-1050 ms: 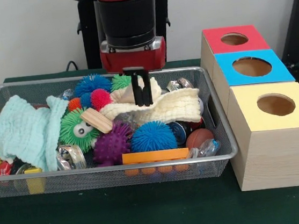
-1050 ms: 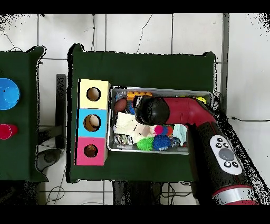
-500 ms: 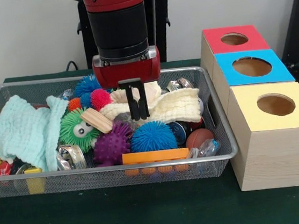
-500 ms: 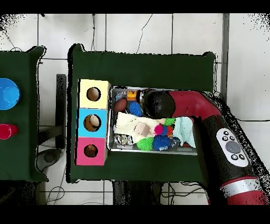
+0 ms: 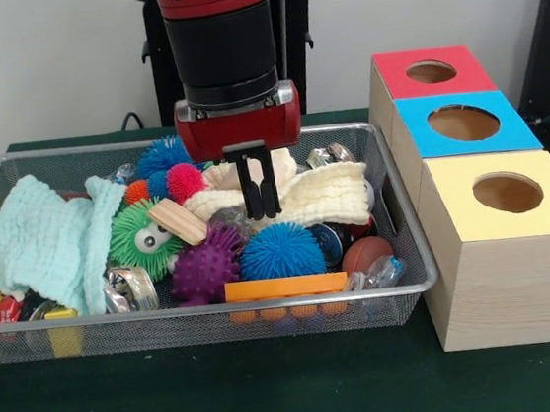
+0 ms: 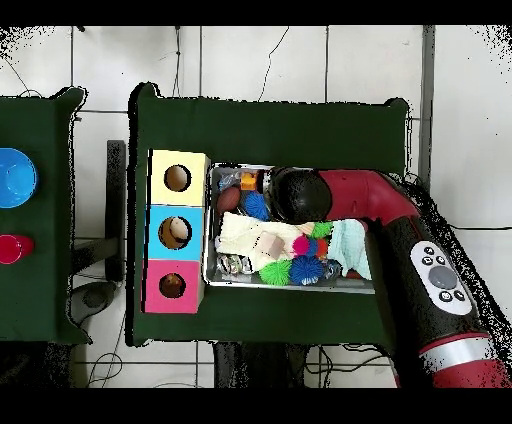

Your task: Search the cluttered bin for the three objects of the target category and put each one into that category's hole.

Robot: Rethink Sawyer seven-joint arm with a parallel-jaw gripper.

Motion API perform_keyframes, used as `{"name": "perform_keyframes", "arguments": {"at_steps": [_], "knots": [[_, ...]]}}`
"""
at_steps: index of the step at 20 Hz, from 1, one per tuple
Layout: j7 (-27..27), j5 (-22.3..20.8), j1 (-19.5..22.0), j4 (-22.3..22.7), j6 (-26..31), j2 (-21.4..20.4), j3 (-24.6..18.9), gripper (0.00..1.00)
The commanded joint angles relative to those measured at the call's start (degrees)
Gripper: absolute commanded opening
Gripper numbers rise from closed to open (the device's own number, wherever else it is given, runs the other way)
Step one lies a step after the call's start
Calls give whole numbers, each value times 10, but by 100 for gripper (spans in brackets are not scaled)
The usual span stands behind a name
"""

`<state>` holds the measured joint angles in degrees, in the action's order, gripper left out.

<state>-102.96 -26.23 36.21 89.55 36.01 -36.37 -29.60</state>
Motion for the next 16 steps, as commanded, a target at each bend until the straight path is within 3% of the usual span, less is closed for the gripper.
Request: {"name": "perform_keyframes", "arguments": {"at_steps": [1,6,16], "knots": [[180,-33,16,-38,96,10,-47,0],[180,-43,22,-37,87,17,-56,0],[228,-48,46,-77,134,20,-79,0]]}}
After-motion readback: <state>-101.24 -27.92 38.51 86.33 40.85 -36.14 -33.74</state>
